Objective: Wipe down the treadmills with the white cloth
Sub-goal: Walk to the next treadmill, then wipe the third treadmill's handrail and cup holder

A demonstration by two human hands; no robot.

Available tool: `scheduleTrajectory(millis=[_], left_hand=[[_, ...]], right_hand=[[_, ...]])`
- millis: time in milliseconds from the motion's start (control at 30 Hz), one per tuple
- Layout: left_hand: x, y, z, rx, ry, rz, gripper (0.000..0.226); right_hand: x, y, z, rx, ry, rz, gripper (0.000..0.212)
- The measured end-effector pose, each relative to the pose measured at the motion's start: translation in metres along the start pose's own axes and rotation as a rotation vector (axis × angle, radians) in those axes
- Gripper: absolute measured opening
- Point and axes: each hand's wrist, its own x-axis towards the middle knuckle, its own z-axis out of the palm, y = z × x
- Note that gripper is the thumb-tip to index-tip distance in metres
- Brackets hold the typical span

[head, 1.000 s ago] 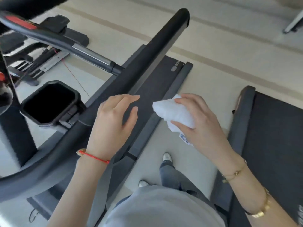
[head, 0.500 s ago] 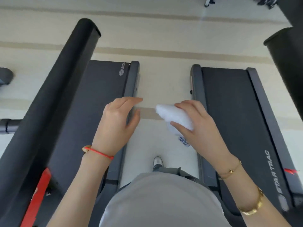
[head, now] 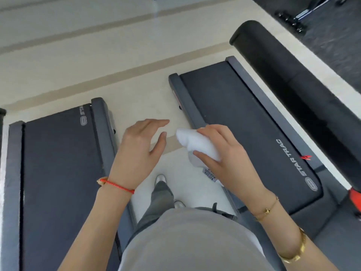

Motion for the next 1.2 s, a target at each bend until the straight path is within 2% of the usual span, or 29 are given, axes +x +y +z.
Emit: scheduleTrajectory(millis=[300,500,867,1000,1100,1200], left_hand=[[0.14,-0.021,0.017,-0.085,-0.152,0.318,0.027],[0.228,-0.024,0.026,-0.161,-0.259,0.54,0.028],[0.325,0.003,0.063,-0.294,-0.408,0.806,0.028],[0.352,0.021,0.081,-0.34,-0.407,0.857,0.028],[0.368,0.036,0.095,-0.355,-0.393,0.881,0.027],[0.381,0.051,0.107,-0.349,-0.388,0.894,0.027]], right_hand=[[0.06,0.004,-0.006,-0.036,0.321,0.216,0.028],[0.103,0.0,-0.012,-0.078,0.54,0.393,0.027],[0.143,0.013,-0.055,-0.319,0.872,0.574,0.028],[0.151,0.025,-0.086,-0.502,0.907,0.581,0.032],[0.159,0.039,-0.105,-0.672,0.888,0.58,0.034],[0.167,0.059,-0.121,-0.739,0.843,0.61,0.036]])
